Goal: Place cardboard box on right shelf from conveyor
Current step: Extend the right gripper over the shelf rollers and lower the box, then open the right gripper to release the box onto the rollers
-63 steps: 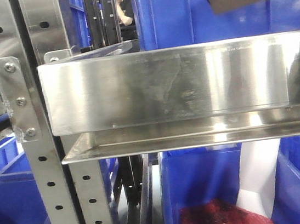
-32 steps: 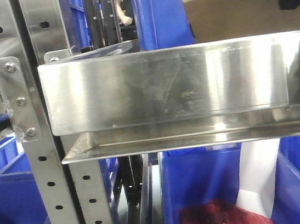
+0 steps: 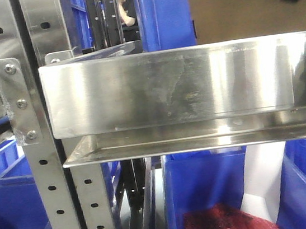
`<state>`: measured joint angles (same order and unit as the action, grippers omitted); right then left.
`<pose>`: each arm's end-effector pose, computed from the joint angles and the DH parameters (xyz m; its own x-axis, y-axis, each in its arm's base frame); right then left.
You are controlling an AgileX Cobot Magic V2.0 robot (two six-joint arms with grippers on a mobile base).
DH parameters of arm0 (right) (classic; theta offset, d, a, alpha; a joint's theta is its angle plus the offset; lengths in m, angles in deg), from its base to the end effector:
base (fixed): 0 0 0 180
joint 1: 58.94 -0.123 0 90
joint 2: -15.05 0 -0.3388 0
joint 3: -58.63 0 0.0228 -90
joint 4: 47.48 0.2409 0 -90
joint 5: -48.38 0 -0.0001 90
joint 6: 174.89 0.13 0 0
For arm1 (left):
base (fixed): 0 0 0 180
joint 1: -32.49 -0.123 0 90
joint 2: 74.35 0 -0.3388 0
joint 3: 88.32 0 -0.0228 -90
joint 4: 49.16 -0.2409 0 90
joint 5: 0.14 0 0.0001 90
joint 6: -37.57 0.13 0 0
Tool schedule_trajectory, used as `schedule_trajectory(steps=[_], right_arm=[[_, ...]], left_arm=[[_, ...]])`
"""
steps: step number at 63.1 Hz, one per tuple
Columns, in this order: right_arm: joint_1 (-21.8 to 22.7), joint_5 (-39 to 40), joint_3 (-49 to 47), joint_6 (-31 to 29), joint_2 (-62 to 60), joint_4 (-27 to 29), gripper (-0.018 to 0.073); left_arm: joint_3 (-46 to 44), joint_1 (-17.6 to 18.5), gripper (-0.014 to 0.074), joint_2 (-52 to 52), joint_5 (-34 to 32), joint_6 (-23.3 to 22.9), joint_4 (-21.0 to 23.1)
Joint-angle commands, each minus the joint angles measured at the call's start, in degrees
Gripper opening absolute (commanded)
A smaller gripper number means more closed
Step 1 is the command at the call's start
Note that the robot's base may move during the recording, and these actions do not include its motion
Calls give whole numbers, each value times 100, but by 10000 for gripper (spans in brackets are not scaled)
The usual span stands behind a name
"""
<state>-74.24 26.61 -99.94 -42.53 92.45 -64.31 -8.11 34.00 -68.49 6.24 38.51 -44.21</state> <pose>0.2736 0.0603 0.3750 -0.0607 -0.9377 -0.3421 -0.5051 0.3245 -0.7998 0.0316 -0.0021 0.1912 -0.0447 -0.0682 -0.9967 0.0329 0.9970 -0.0697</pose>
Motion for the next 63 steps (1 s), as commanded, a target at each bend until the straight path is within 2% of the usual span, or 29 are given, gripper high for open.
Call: schedule_trajectory(steps=[1, 20, 27, 31, 38, 43, 51, 57, 63], right_arm=[[29, 209, -197, 63, -436, 110, 626], [7, -97, 236, 459, -1450, 1105, 626], [7, 0, 554, 882, -1974, 1412, 622], [7, 146, 772, 1429, -2329, 1505, 599], [7, 408, 1115, 2474, -2932, 1512, 475], [7, 549, 1369, 3322, -3442, 1512, 302], [7, 552, 1629, 4271, -4026, 1512, 62], [7, 592, 1815, 4862, -4377, 1512, 58], [7, 581, 1909, 4972, -4575, 1512, 57]], left_arm=[[-16, 32, -119, -70, -480, -29, 27], [-16, 32, -119, -70, -480, -29, 27], [-16, 32, -119, -70, -480, -29, 27], [-16, 32, -119, -70, -480, -29, 27], [-16, 32, -119, -70, -480, -29, 27], [-16, 32, -119, -70, -480, -29, 27], [-16, 32, -119, -70, -480, -29, 27], [-16, 32, -119, -70, -480, -29, 27], [-16, 32, -119, -70, -480, -29, 27]])
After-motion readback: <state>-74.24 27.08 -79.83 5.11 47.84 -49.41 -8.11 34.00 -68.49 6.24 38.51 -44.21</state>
